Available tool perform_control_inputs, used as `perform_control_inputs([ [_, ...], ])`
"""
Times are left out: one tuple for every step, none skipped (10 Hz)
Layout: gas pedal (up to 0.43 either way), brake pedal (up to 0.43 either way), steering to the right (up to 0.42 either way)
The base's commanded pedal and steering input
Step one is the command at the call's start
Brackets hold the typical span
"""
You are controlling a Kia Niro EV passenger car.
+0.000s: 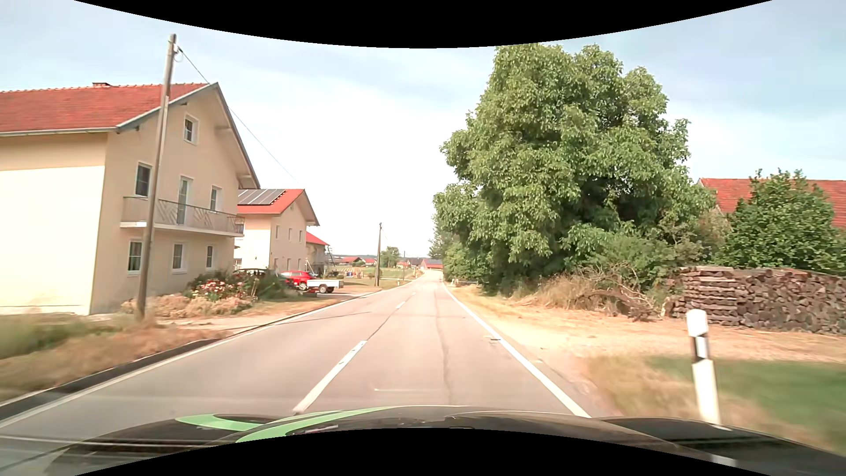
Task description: Follow the waypoints while adhering to traffic rules and regulations
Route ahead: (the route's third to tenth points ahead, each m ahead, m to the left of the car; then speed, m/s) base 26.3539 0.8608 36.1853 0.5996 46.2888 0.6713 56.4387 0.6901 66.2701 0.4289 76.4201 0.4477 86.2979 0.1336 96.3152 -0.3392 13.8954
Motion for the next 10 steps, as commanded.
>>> perform_control_inputs([
  [0.157,0.000,0.002],
  [0.150,0.000,0.002],
  [0.150,0.000,0.002],
  [0.150,0.000,0.002],
  [0.150,0.000,0.002],
  [0.150,0.000,0.002],
  [0.138,0.000,0.002],
  [0.098,0.000,0.003],
  [0.098,0.000,0.005],
  [0.098,0.000,0.007],
])
